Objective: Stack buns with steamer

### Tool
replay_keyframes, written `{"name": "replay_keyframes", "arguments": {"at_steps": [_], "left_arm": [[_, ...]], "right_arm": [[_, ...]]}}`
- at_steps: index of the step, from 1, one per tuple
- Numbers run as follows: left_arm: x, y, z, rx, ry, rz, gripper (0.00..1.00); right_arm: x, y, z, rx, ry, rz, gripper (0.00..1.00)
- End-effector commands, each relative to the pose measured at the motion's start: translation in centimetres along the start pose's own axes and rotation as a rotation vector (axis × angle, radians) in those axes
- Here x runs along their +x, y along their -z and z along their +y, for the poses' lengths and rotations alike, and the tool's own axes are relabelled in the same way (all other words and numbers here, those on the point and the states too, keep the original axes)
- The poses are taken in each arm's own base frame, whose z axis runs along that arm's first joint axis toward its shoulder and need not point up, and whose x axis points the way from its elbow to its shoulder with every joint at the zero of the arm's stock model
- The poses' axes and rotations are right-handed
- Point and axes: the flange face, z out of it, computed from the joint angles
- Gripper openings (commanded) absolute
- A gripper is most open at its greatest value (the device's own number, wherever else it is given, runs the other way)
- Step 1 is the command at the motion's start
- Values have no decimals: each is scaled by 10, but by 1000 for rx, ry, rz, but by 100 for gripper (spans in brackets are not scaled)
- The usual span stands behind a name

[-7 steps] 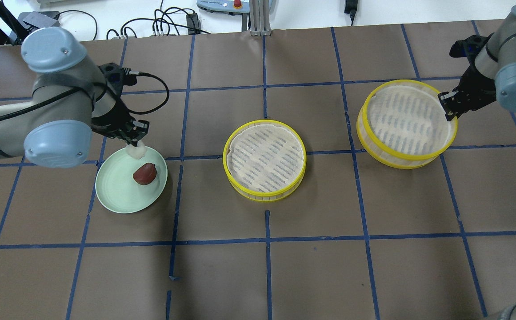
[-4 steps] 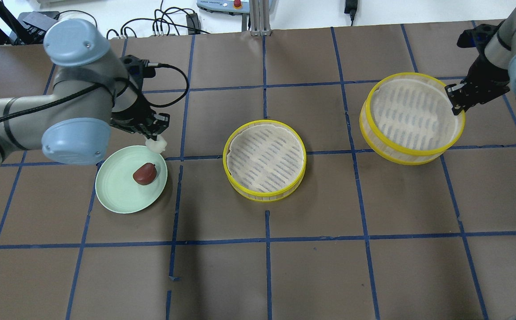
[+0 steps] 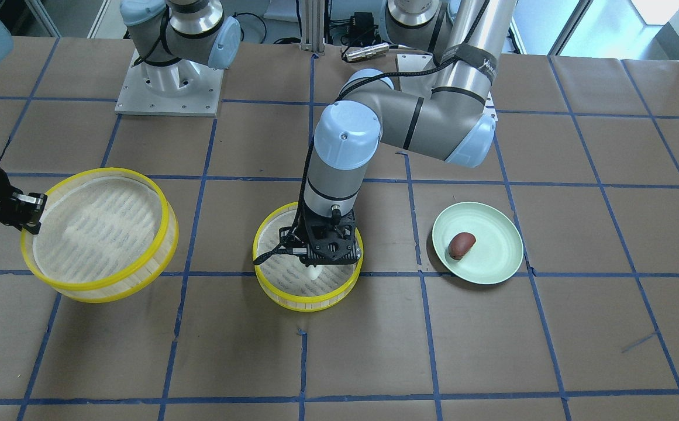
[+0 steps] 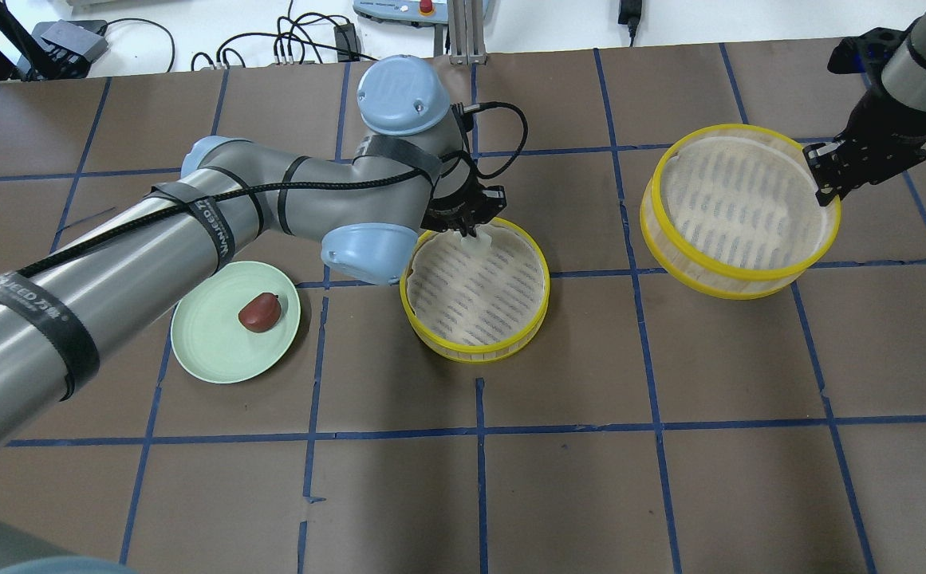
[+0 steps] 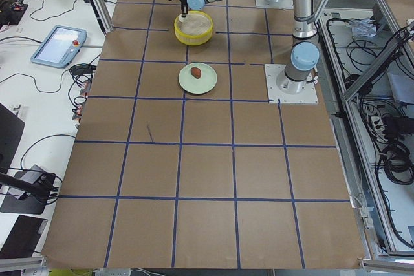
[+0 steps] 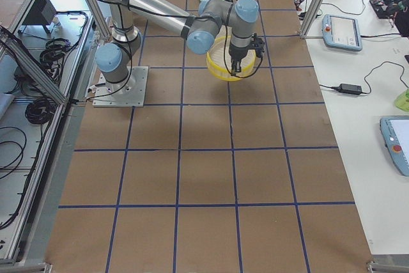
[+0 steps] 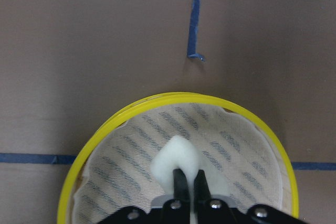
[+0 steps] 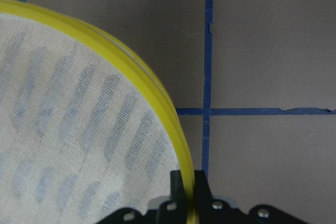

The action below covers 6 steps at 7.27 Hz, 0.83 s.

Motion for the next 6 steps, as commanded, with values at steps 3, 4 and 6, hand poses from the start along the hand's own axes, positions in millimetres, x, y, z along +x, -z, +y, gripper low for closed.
{"name": "replay_keyframes", "arguments": {"at_steps": [3, 4, 6], "left_arm": [[0, -4, 9, -2, -14, -7, 100], [0, 1, 9, 5, -13, -4, 100], [-34, 22, -15, 62, -108, -64, 100]], "right_arm": [[-114, 0, 1, -8, -78, 6, 6], [-134, -3, 2, -12, -81, 5, 6], [-173, -3, 6, 0, -80, 9, 6]]}}
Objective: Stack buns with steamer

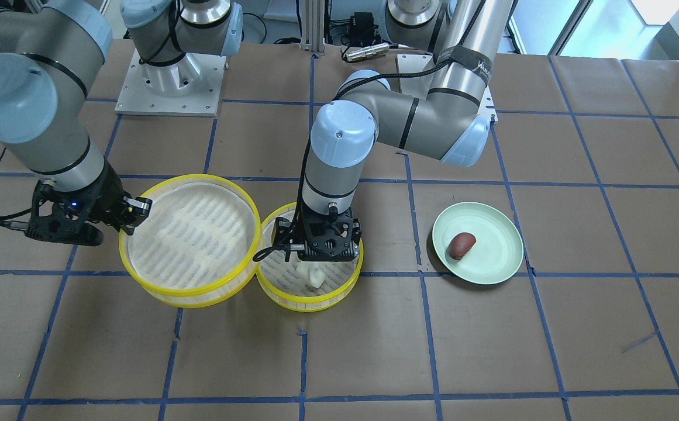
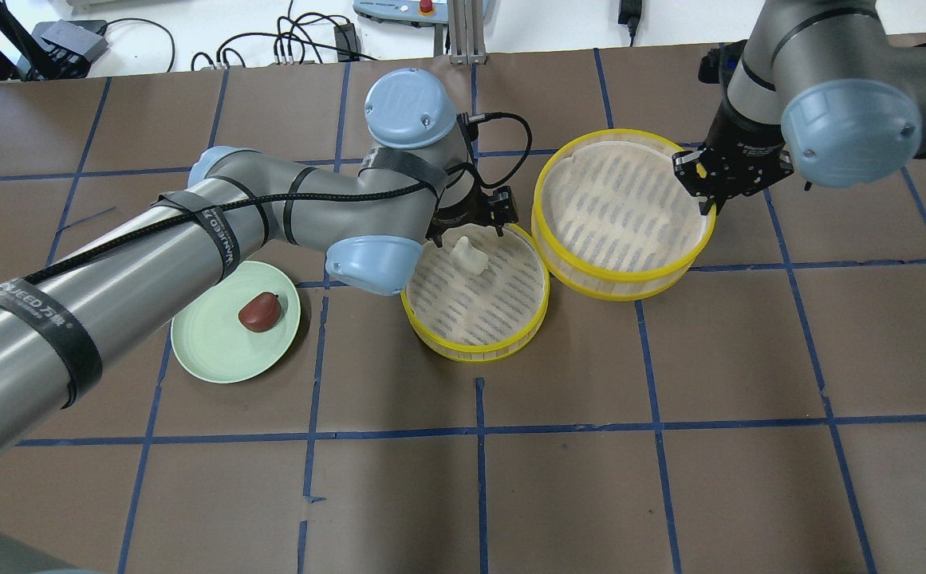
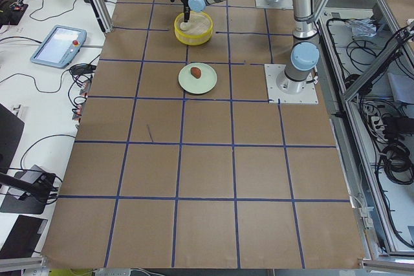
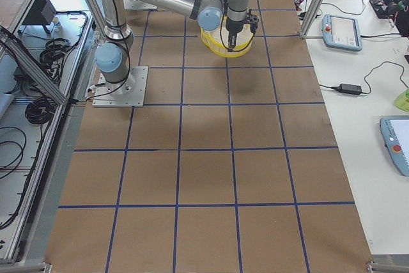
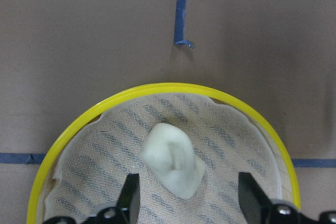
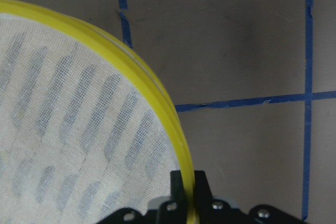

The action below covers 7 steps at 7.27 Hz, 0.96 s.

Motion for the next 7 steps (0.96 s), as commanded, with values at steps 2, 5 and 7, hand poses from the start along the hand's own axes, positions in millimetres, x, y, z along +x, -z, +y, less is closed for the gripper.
{"name": "replay_keyframes", "arguments": {"at_steps": [2, 5, 7], "left_arm": [[-171, 74, -39, -16, -223, -102, 100], [-302, 22, 8, -155, -241, -97, 100], [-321, -3, 6, -182, -243, -91, 100]], "right_arm": [[-51, -7, 9, 0, -8, 3, 6], [-131, -21, 33, -3, -52, -5, 6], [-177, -49, 39, 1, -44, -3, 6]]}}
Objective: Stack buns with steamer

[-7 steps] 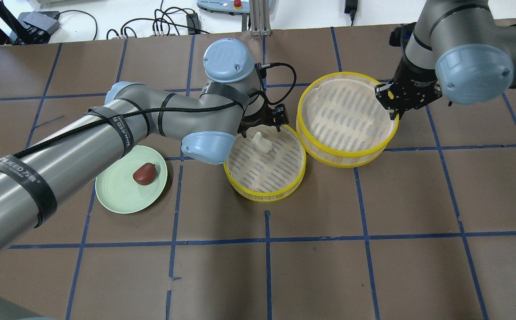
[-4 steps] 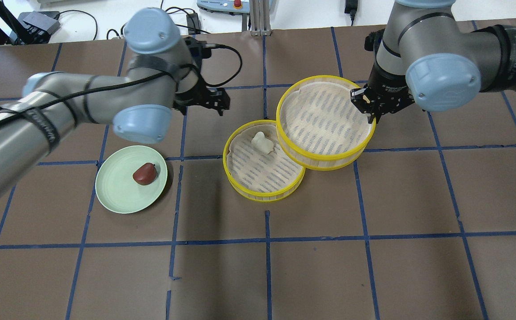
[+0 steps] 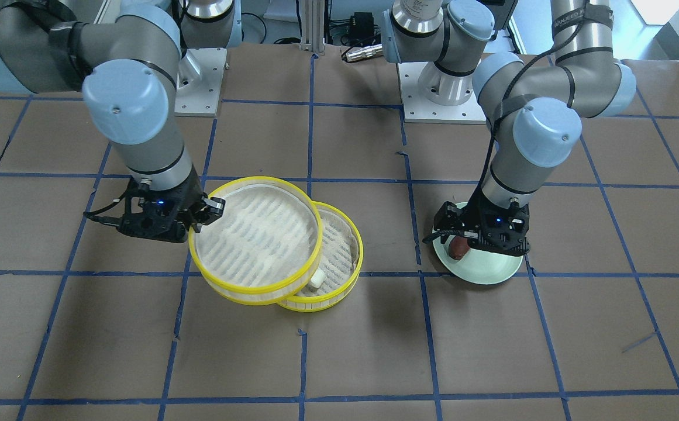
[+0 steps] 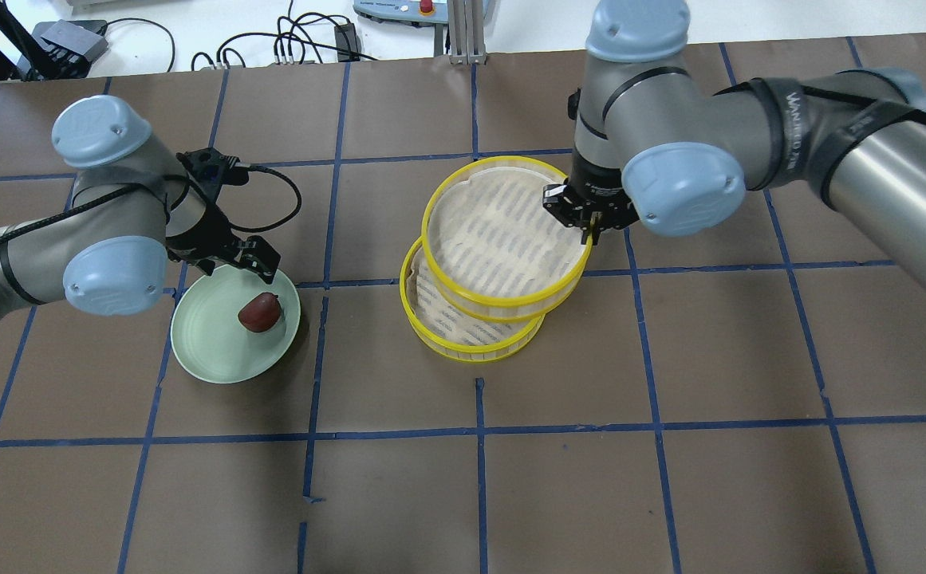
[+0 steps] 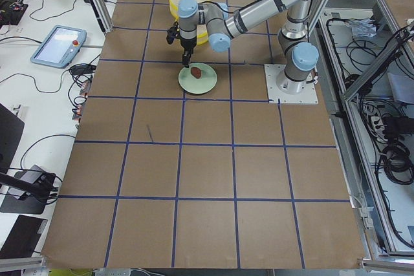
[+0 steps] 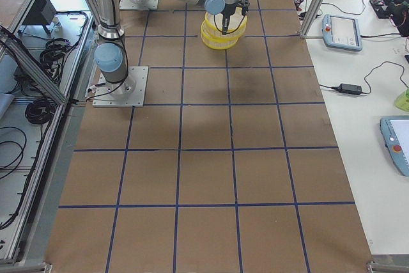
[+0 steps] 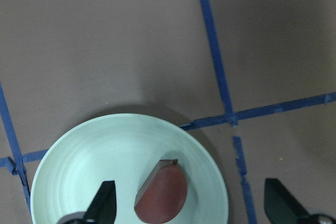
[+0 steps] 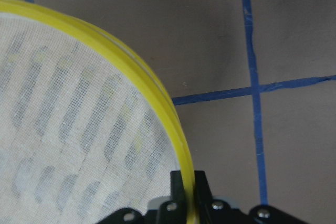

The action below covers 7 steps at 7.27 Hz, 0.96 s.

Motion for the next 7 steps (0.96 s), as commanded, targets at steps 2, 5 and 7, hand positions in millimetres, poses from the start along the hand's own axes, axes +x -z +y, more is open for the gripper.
{"name": "replay_keyframes", "arguments": {"at_steps": [2, 5, 7], "left_arm": [[-17, -46, -8, -16, -1, 1, 97], [-15, -56, -3, -39, 10, 15, 48], [-15, -57, -2, -42, 10, 10, 28]], "right_arm": [[-34, -22, 12, -13, 10, 11, 6], [-32, -30, 15, -26, 15, 28, 6], [-30, -38, 16, -28, 14, 43, 6]]}}
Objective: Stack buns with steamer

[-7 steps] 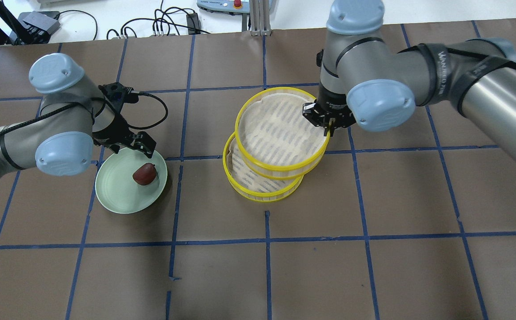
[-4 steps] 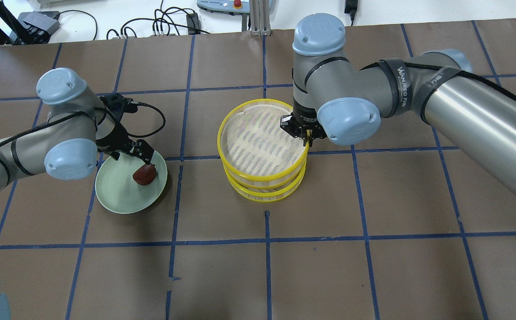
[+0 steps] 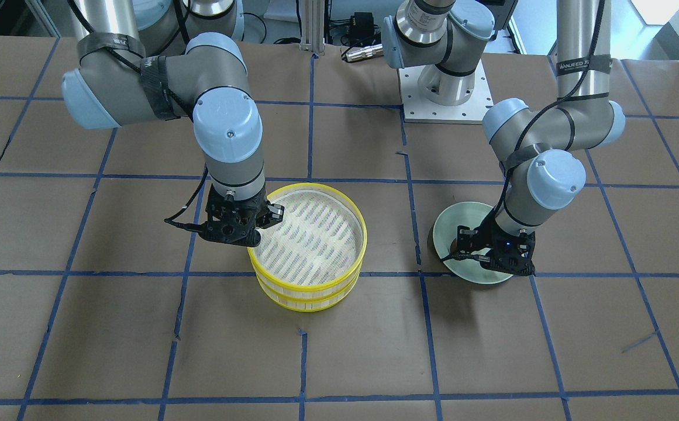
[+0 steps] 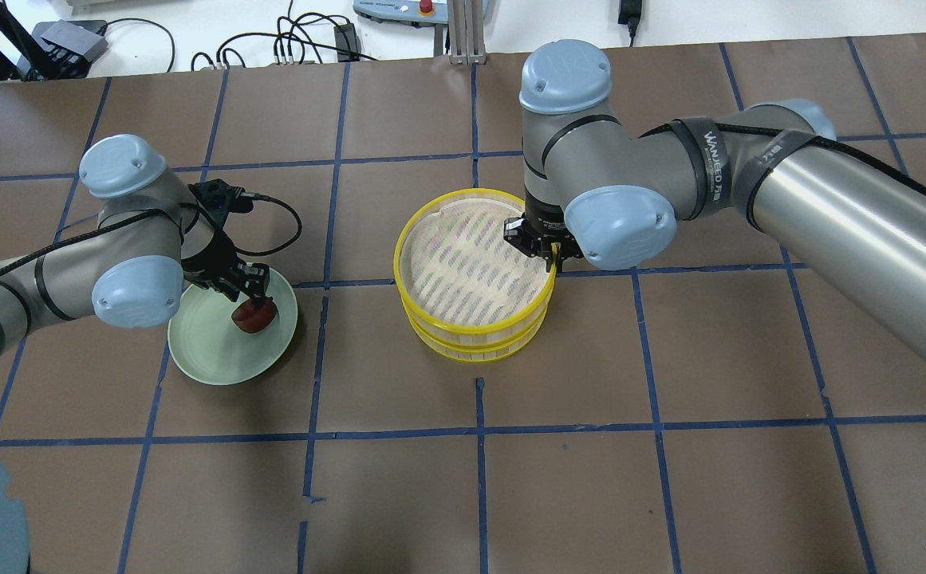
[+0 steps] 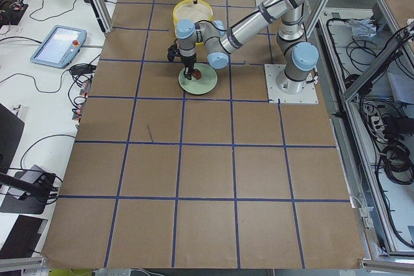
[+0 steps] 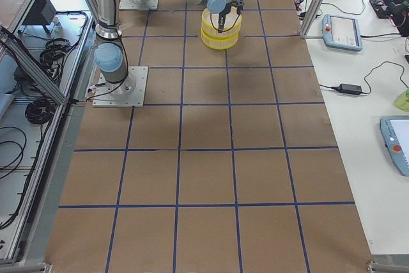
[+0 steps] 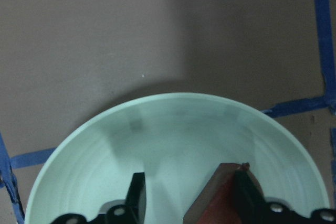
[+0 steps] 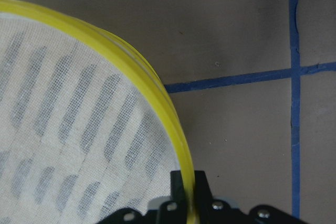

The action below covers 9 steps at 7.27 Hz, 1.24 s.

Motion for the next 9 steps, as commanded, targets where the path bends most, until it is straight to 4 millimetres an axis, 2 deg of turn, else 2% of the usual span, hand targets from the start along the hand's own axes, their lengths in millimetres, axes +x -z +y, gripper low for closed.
{"name": "replay_keyframes", "arguments": {"at_steps": [1, 3, 5, 7, 8, 9], "left_arm": [[0, 0, 0, 0, 6, -2, 26], [1, 9, -4, 16, 35, -11, 19], [3, 56, -9, 85, 29, -40, 17], [6, 99, -3, 83, 29, -37, 17], [9, 113, -2, 91, 26, -39, 17], [12, 126, -2, 95, 23, -37, 17]], "right_arm": [[0, -5, 0, -4, -2, 7, 7], [-1, -6, 0, -9, -2, -1, 8], [-1, -5, 0, -6, -4, -6, 8], [-1, -6, 0, -7, -4, -5, 10], [-1, -6, 0, -6, -3, 2, 47], [-1, -6, 0, -6, -2, 2, 95]]}}
